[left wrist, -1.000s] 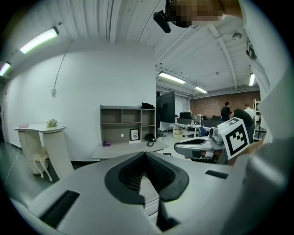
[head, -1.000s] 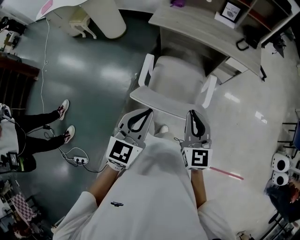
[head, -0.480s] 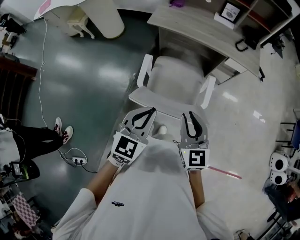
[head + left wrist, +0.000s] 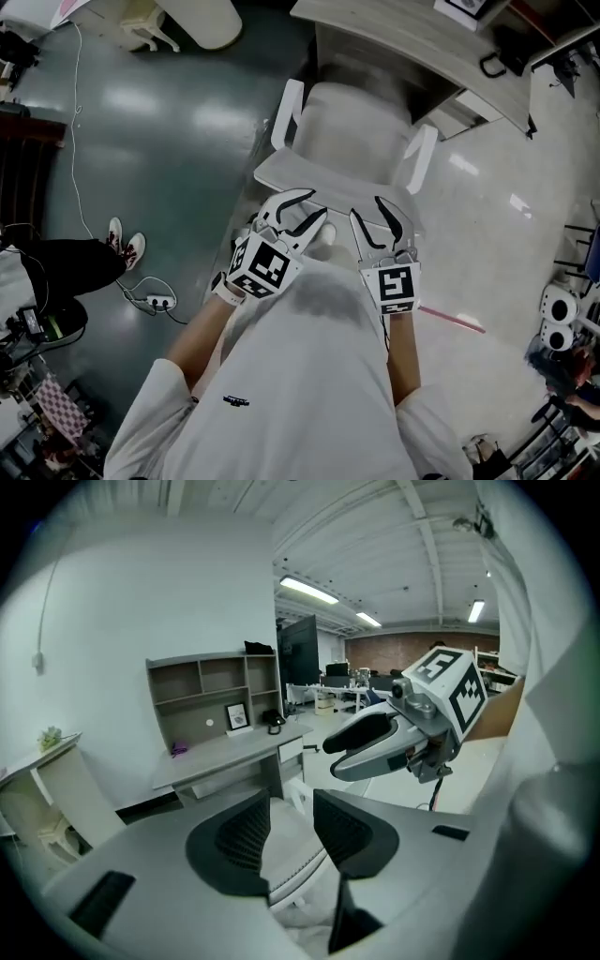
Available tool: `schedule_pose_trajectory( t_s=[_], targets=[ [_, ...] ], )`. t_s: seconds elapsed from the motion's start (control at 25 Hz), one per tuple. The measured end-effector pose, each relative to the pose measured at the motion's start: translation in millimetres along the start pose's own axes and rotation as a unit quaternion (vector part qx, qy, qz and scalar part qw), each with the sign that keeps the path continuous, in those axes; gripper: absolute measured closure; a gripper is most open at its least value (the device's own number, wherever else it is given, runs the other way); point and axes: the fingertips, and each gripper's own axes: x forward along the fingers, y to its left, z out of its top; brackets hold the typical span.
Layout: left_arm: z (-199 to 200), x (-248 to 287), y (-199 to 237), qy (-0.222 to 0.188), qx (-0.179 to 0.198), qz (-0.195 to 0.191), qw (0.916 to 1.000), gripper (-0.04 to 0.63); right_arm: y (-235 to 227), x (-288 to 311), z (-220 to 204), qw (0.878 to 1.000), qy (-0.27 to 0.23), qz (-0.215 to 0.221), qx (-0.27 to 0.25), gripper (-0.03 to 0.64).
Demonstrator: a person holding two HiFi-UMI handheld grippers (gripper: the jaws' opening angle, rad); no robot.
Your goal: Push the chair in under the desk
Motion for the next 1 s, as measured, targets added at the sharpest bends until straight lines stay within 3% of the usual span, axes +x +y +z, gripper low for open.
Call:
schedule_pose_trajectory(
  t_s=[0.2, 0.4, 0.52, 0.88, 1.0],
  targets=[
    [-34, 17, -9, 0.060, 0.051, -0.051, 0.9956, 0.405, 17, 11, -37, 0.995, 0.082, 0.049, -0.022, 0.420],
    [-64, 34, -14, 0.111, 0.081, -0.075, 0.9877, 0.380, 26, 18, -71, 0.986, 0.149, 0.065, -0.047, 0.417],
    [-79, 43, -15, 0.134, 0.090, -0.083, 0.9834, 0.380, 30, 22, -84, 0.982, 0.167, 0.069, -0.062, 0.417],
    [-118, 58, -16, 0.199, 0.173, -0.092, 0.9602, 0.380, 36, 37, -127, 0.959, 0.247, 0.079, -0.116, 0.405],
    [-124, 65, -14, 0.203, 0.186, -0.081, 0.9578, 0.441, 28, 42, -143, 0.948, 0.268, 0.054, -0.161, 0.417]
  ],
)
